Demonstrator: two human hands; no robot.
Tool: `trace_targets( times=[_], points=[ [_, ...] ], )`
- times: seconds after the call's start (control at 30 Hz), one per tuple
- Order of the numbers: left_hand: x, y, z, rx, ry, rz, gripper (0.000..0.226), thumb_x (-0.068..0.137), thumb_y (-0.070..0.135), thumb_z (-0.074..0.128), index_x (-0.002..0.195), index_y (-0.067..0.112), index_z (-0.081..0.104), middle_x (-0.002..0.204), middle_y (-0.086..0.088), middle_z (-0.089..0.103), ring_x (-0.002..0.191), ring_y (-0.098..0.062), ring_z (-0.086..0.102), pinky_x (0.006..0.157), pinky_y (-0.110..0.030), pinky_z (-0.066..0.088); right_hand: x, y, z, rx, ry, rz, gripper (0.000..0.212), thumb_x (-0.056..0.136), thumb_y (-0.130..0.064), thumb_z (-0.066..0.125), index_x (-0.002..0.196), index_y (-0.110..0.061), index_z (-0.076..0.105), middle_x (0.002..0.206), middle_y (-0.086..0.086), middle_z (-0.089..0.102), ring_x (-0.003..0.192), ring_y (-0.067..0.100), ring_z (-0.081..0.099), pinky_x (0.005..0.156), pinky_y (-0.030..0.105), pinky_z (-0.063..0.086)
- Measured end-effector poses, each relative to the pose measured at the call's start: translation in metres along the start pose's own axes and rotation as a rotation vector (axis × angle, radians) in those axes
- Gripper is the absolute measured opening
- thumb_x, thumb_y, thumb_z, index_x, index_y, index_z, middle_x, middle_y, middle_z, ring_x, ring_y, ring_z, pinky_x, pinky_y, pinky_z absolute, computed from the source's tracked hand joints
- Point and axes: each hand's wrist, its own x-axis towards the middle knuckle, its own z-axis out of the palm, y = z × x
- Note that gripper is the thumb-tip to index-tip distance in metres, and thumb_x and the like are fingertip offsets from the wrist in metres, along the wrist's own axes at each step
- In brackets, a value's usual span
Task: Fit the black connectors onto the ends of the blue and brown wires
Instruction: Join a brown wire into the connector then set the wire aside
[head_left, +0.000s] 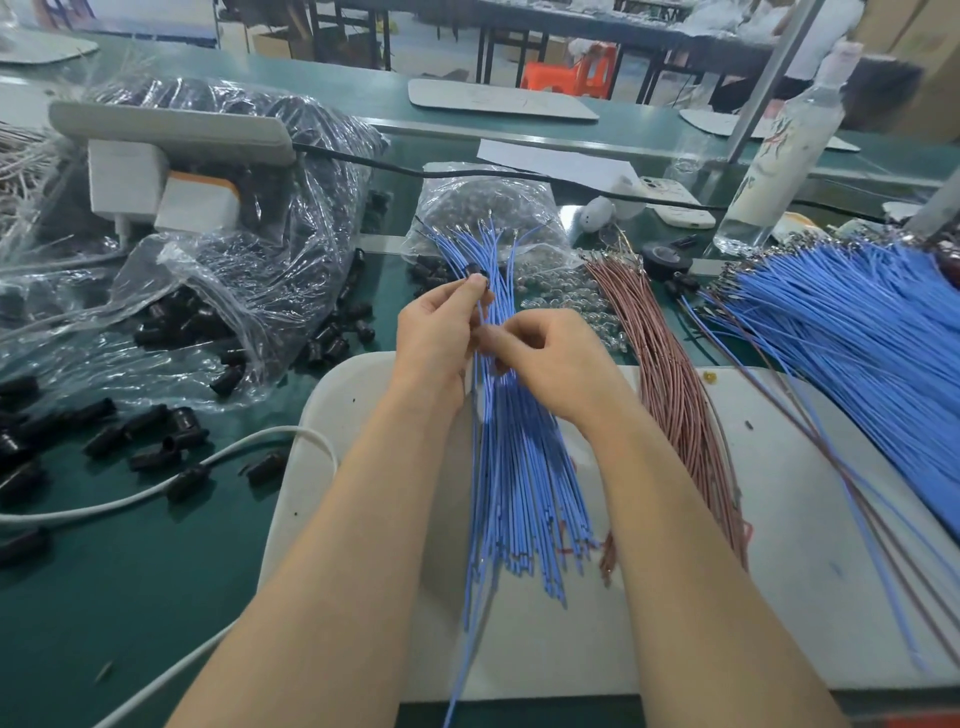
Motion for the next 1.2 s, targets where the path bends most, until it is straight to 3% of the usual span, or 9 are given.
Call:
trace_targets(
  times=[0.07, 0.13, 0.27, 0.57, 0.67, 0.73, 0.83, 1.0, 1.2],
  points=[
    [0.0, 0.002, -0.003, -0.005, 0.011, -0.02, 0.019, 0.09, 0.011, 0.059, 0.072, 0.01, 0.064, 0.063, 0.001, 0.06, 0.053, -0.006, 0.05, 0.052, -0.018, 0.043, 0.004, 0.011, -0.013, -0.164, 0.233, 0.041, 0.024, 0.093, -0.036, 0.058, 0.089, -0.015, 0.068, 0.08, -0.005, 0.065, 0.065, 0.001, 0.053, 0.061, 0.014, 0.042],
    [0.0, 0.003, -0.005, -0.01, 0.027, -0.046, 0.017, 0.09, 0.013, 0.059, 0.074, 0.011, 0.064, 0.06, 0.004, 0.059, 0.053, -0.006, 0.049, 0.05, -0.017, 0.042, 0.006, 0.027, -0.03, -0.317, 0.43, 0.182, 0.025, 0.092, -0.034, 0.059, 0.107, -0.014, 0.064, 0.101, 0.002, 0.064, 0.088, 0.013, 0.059, 0.078, 0.023, 0.049],
    [-0.002, 0.006, -0.006, -0.016, 0.027, -0.078, 0.014, 0.089, 0.015, 0.06, 0.075, 0.011, 0.063, 0.062, 0.005, 0.059, 0.051, -0.004, 0.049, 0.046, -0.016, 0.041, 0.009, 0.047, -0.042, -0.485, 0.391, 0.515, 0.037, 0.09, -0.029, 0.061, 0.123, -0.014, 0.054, 0.128, 0.016, 0.05, 0.119, 0.034, 0.045, 0.098, 0.043, 0.041],
    [-0.005, 0.007, -0.005, 0.027, -0.026, -0.109, 0.011, 0.09, 0.018, 0.06, 0.081, 0.013, 0.065, 0.057, 0.01, 0.062, 0.048, 0.0, 0.053, 0.047, -0.015, 0.044, 0.013, 0.053, -0.038, -0.452, 0.468, 0.531, 0.027, 0.091, -0.019, 0.054, 0.115, -0.01, 0.061, 0.12, 0.013, 0.06, 0.112, 0.033, 0.052, 0.093, 0.042, 0.044],
    [-0.006, 0.007, -0.006, 0.04, -0.072, -0.094, 0.009, 0.091, 0.019, 0.059, 0.087, 0.014, 0.066, 0.063, 0.01, 0.063, 0.051, 0.0, 0.053, 0.05, -0.015, 0.044, 0.012, 0.047, -0.043, -0.186, 0.587, 0.408, 0.014, 0.093, -0.016, 0.052, 0.102, -0.009, 0.061, 0.107, 0.009, 0.063, 0.099, 0.025, 0.057, 0.085, 0.036, 0.047],
    [-0.008, 0.007, -0.005, 0.05, -0.181, -0.08, 0.009, 0.091, 0.019, 0.058, 0.091, 0.015, 0.066, 0.069, 0.009, 0.065, 0.058, -0.002, 0.057, 0.055, -0.016, 0.045, 0.01, 0.039, -0.046, 0.172, 0.632, 0.263, 0.005, 0.093, -0.014, 0.054, 0.096, -0.013, 0.057, 0.09, 0.0, 0.06, 0.081, 0.014, 0.057, 0.07, 0.023, 0.045],
    [-0.013, 0.007, -0.003, 0.137, -0.413, -0.098, 0.01, 0.093, 0.02, 0.056, 0.092, 0.017, 0.065, 0.085, 0.007, 0.071, 0.076, -0.006, 0.066, 0.068, -0.019, 0.052, 0.008, 0.025, -0.047, 0.813, 0.507, 0.116, 0.01, 0.095, -0.006, 0.052, 0.088, -0.014, 0.053, 0.071, -0.001, 0.053, 0.046, 0.003, 0.041, 0.044, 0.016, 0.032],
    [-0.021, 0.004, 0.001, 0.203, -0.66, -0.183, 0.01, 0.092, 0.012, 0.056, 0.086, 0.018, 0.06, 0.103, -0.005, 0.072, 0.098, -0.021, 0.069, 0.09, -0.033, 0.053, 0.01, 0.022, -0.053, 1.343, 0.62, 0.061, 0.016, 0.097, -0.001, 0.047, 0.087, -0.011, 0.054, 0.072, 0.003, 0.057, 0.052, 0.008, 0.05, 0.049, 0.017, 0.043],
    [-0.023, 0.002, 0.002, 0.336, -0.671, -0.127, 0.011, 0.093, 0.009, 0.056, 0.085, 0.013, 0.063, 0.088, -0.002, 0.073, 0.076, -0.009, 0.067, 0.071, -0.019, 0.055, 0.01, 0.022, -0.052, 1.538, 0.687, 0.078, 0.017, 0.096, 0.001, 0.047, 0.087, -0.008, 0.058, 0.069, 0.004, 0.06, 0.052, 0.009, 0.054, 0.05, 0.016, 0.047]
  ],
)
